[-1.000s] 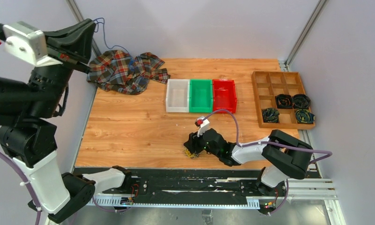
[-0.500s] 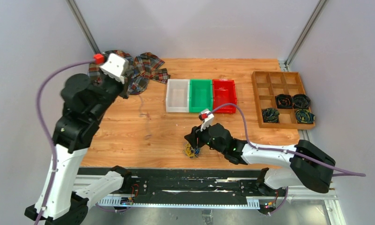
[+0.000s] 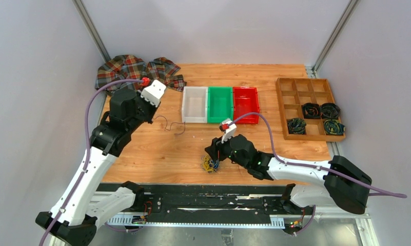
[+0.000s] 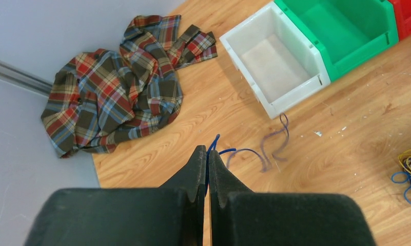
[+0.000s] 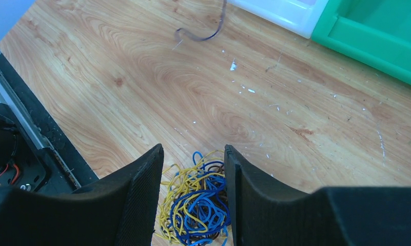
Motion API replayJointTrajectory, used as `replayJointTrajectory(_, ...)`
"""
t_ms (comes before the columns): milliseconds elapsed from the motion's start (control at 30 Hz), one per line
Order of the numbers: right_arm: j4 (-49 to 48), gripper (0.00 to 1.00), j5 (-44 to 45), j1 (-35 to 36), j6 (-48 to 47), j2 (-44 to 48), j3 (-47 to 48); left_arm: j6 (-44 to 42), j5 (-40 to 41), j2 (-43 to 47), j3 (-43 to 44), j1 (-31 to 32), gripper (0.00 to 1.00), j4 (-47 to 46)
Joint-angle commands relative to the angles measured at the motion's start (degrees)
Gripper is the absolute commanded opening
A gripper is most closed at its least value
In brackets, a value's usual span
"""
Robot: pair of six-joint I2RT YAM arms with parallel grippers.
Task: Untangle the cables
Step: Untie the cable, then place the cable at the center of the board.
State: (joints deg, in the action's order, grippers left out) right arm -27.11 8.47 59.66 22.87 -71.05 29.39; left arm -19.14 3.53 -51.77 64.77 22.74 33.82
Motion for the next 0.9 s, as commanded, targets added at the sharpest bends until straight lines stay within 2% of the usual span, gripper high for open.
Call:
replayJointTrajectory(0,1.07,0.48,2.15,0.2,-0.44,1.03,-0.72,-1.31,0.97,-0.67,0.17,0.32,0.01,-3.67)
replayJointTrajectory(100,1.34,0.48,2.34,0.11,-0.63,1.34,-0.91,-2.11,2.49,-0.61,3.56,-0.17,0.01,-6.15)
replayJointTrajectory(167,1.63,0.48,2.46,0.11,-0.79,1.55,-0.79,-2.24,2.27,-1.47,8.93,-1.22,0.01,-6.74)
replayJointTrajectory(267,1.95,0.48,2.43,0.02,-1.09,1.8,-0.6,-2.52,1.47,-3.61,16.25,-2.3,0.0,-4.43)
replayJointTrajectory(333,2.11,0.48,2.64,-0.06,-1.09,1.89,-0.6,-3.01,0.81,-4.06,17.68,-2.35,0.01,-2.77)
replayJointTrajectory(567,3.17,0.48,2.86,-0.07,-0.73,2.41,-0.43,-4.31,1.52,-2.2,6.0,-2.35,0.01,-3.21)
replayJointTrajectory(867,7.64,0.58,3.8,-0.07,0.86,6.02,-1.15,-4.8,2.4,-5.51,-5.76,-3.3,0.01,-8.49)
